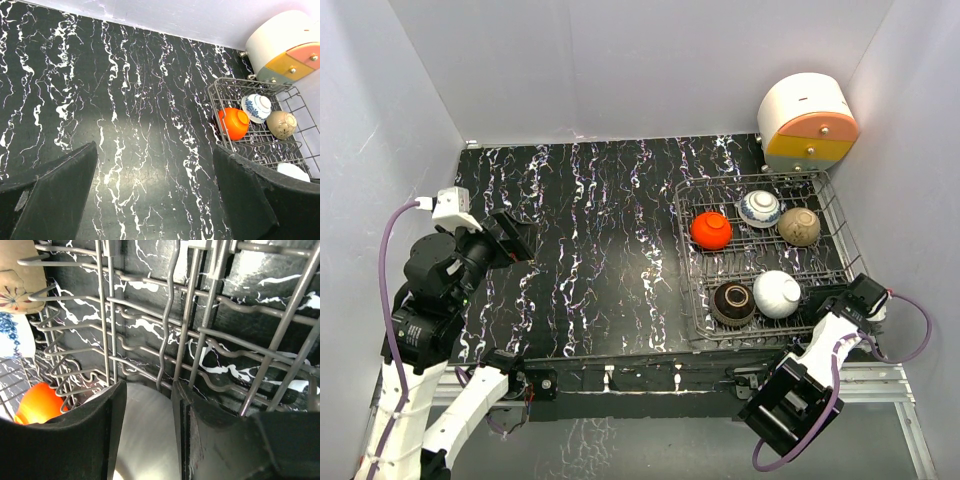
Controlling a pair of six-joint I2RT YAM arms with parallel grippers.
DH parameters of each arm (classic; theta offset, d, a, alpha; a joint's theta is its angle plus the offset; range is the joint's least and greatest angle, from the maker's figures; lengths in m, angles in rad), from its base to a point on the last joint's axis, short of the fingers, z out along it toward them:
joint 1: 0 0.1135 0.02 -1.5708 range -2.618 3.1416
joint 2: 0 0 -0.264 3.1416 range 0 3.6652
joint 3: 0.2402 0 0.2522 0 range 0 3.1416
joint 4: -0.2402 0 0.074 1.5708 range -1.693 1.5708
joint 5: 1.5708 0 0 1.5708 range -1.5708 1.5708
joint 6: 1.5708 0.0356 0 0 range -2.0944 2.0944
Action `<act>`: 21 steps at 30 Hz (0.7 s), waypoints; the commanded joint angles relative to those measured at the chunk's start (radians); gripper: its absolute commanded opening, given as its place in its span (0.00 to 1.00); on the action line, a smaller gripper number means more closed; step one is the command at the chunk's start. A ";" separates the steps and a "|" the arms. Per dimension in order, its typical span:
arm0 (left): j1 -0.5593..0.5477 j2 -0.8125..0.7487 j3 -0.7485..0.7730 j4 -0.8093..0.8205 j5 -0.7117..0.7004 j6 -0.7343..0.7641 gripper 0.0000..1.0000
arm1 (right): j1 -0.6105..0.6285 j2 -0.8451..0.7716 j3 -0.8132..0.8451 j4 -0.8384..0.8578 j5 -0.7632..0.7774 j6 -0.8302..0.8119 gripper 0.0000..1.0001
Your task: Load the bowls into the dish rack
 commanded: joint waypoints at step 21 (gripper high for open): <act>-0.004 0.030 -0.020 0.031 0.031 -0.011 0.97 | 0.099 -0.007 0.269 0.006 -0.011 -0.167 0.59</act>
